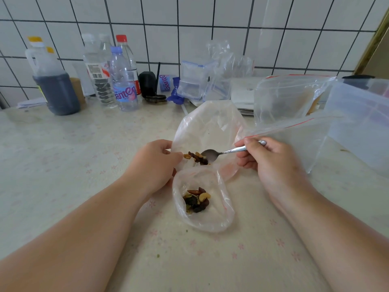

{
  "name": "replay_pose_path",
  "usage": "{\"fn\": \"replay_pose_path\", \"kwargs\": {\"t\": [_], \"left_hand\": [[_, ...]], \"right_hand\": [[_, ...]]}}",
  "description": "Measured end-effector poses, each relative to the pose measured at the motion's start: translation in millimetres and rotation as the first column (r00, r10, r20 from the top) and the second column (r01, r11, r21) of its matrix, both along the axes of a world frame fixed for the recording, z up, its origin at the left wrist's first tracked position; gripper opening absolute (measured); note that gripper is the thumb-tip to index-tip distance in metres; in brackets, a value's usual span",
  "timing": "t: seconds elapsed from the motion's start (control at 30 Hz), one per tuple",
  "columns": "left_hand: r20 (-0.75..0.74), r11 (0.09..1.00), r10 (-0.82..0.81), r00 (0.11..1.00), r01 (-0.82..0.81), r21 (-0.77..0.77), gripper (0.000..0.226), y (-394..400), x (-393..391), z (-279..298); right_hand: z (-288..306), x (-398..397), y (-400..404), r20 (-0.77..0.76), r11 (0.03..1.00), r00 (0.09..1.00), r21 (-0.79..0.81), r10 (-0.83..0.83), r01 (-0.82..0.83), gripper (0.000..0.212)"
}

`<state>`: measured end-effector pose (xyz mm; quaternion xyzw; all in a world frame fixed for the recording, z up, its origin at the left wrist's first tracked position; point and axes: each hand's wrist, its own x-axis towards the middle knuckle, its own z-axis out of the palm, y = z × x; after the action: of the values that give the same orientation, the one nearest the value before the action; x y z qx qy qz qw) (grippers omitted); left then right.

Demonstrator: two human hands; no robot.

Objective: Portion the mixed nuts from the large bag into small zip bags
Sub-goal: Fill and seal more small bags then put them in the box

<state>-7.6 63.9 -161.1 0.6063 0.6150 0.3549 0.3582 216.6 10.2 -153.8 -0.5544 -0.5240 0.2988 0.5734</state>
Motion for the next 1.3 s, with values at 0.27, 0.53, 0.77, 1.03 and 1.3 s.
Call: {"fn": "replay_pose_path", "kwargs": {"t": [0.27, 0.53, 0.77, 1.03, 1.3], "left_hand": [[-0.042, 1.0, 0.015, 0.999, -0.014, 0.014, 0.006, 2, 1, -2], [-0.07, 0.999, -0.045, 0.997, 0.047, 0.024, 0.015, -2, 1, 0], [-0.018, 1.0, -0.006, 1.0, 0.006, 0.006, 0.012, -2, -1, 1], [-0.025, 0.999, 0.022, 0.999, -0.023, -0.029, 0.011, -3, -1, 4], [-0.083, 0.994, 0.077, 0.994, -0.084, -0.072, 0.032, -6, 1, 8]], "right_hand": [[3, 2, 0, 0.022, 0.99, 0.993, -0.08, -0.113, 0.114, 0.028], [-1, -9, 2, -0.381, 0.97, 0.925, -0.224, 0.004, -0.096, 0.022], [5, -2, 5, -0.563, 0.957, 0.823, -0.273, -0.078, -0.096, 0.028], [17, 4, 3, -0.622, 0.967, 0.783, -0.212, -0.021, -0.143, 0.047], [20, 4, -4, -0.478, 0.97, 0.86, -0.058, 0.179, -0.234, 0.041]]}}
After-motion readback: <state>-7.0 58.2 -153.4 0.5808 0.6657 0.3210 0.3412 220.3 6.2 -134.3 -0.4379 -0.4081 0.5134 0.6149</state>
